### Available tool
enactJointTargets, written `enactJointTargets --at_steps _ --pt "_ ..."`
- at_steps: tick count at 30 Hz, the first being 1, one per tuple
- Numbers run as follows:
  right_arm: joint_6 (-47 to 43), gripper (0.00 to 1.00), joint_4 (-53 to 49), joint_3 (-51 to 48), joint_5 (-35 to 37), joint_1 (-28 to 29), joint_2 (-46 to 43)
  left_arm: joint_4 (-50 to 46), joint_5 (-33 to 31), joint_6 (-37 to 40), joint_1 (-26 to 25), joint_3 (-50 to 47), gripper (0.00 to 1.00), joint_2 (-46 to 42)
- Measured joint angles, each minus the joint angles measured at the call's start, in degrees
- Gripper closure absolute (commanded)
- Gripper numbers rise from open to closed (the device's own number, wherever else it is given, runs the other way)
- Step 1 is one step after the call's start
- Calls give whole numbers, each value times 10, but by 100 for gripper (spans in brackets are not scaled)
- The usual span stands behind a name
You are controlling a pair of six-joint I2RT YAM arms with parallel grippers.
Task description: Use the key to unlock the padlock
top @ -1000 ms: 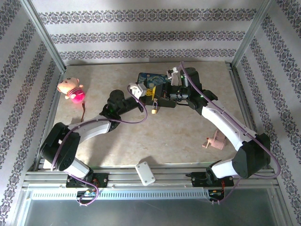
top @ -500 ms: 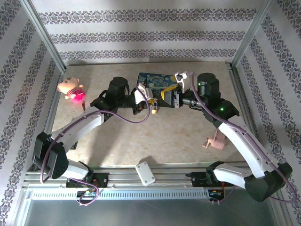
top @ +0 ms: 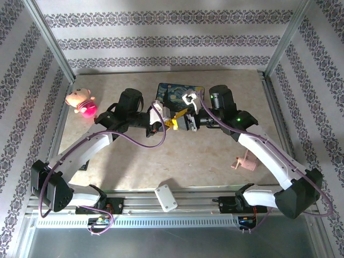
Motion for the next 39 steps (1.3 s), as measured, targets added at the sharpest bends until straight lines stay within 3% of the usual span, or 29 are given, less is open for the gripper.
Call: enactJointTargets --at_steps 14,21,25,29,31,33,35,37,39 --pt "-25 73 -17 18 -9 16 17 -7 4 1 0 0 100 0" --pt "-35 84 -27 25 5 23 30 -21 4 2 0 0 100 0" --pt "-37 100 -29 26 10 25 30 -28 0 1 0 0 100 0" --pt "-46 100 -29 26 17 25 30 -31 -3 0 0 0 99 -1" --pt "-46 100 -26 26 21 25 30 -31 -9 -7 0 0 86 -2" --pt "-44 100 -13 19 35 23 26 -28 -16 -18 0 0 80 -5" --pt "-24 100 14 -3 43 8 15 -24 -22 -34 1 0 57 -9" --pt "6 100 49 -31 47 -15 4 -20 -26 -51 2 -1 40 -14" --pt "42 100 87 -54 48 -34 -1 -6 -27 -76 4 -5 35 -21"
